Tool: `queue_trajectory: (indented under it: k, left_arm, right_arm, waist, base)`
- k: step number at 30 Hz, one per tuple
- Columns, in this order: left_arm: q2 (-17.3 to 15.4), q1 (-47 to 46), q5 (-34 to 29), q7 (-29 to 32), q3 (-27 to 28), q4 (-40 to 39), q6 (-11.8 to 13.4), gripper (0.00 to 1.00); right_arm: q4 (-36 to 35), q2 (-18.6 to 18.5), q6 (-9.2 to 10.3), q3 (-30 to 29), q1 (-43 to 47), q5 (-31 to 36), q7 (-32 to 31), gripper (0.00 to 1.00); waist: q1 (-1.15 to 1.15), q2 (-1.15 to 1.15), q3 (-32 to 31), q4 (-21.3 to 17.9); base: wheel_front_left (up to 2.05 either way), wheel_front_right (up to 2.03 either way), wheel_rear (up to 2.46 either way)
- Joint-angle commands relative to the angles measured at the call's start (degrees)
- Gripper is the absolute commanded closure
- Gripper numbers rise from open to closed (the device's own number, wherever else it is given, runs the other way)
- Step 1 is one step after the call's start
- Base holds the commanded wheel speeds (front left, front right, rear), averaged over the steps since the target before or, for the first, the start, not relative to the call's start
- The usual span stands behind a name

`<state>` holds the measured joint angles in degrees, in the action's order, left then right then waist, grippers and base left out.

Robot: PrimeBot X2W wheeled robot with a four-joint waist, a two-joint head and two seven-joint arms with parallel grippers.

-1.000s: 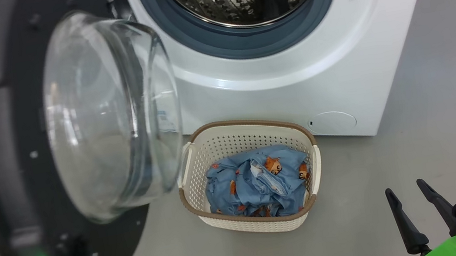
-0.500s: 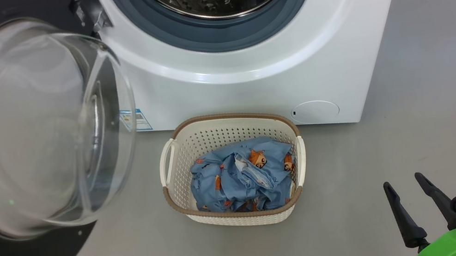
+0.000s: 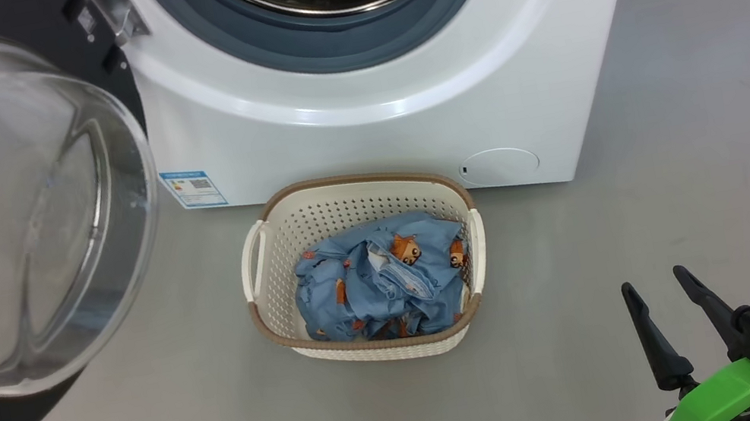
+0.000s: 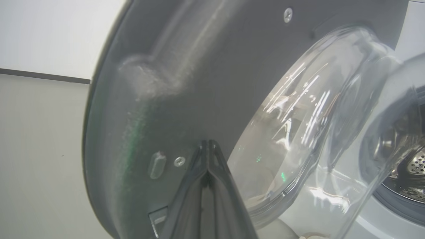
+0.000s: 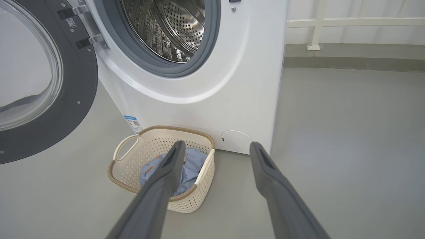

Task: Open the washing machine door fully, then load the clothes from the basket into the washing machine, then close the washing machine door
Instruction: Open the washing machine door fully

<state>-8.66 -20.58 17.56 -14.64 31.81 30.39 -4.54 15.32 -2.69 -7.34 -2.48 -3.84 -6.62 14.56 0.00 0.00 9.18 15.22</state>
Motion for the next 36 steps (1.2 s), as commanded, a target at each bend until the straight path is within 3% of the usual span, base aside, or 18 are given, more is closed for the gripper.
queue_trajectory:
  k: [1, 7, 15, 26, 36]
  left_arm:
    - [-3.63, -2.21, -0.79, -0.36, 1.86, -0.66, -0.21, 1.00]
    - [-5.54, -4.76, -2.82, -0.36, 3.44, 2.60, -1.01, 1.00]
    - [-5.43, -5.35, -4.88, -0.36, 5.89, 2.98, -1.48, 1.00]
    - [0.95, -1.53, -7.21, -0.36, 5.79, -5.56, -2.43, 1.00]
    - [4.64, 3.10, -7.46, -0.36, 1.00, -12.73, -2.87, 1.00]
  right_arm:
    - [-1.07, -0.19, -0.14, 1.70, -1.56, 0.51, 0.44, 0.00]
    - [-0.87, -0.19, -0.14, 1.97, -1.74, 0.67, 0.44, 0.00]
    - [-0.87, -0.19, -0.14, 1.69, -1.81, 0.36, 0.44, 0.00]
    - [-0.97, -0.19, -0.14, 1.20, -1.07, -0.64, 0.44, 0.00]
    - [-1.05, -0.19, -0.14, 0.93, -0.42, -1.19, 0.44, 0.00]
  waist:
    - [0.00, 0.00, 0.30, -0.37]
    - [0.00, 0.00, 0.67, -1.41]
    - [0.00, 0.00, 0.44, -2.34]
    - [0.00, 0.00, -0.86, -2.01]
    - [0.00, 0.00, -2.13, -1.64]
  base:
    - [0.00, 0.00, 0.00]
    - [0.00, 0.00, 0.00]
    - [0.00, 0.00, 0.00]
    - [0.00, 0.00, 0.00]
    - [0.00, 0.00, 0.00]
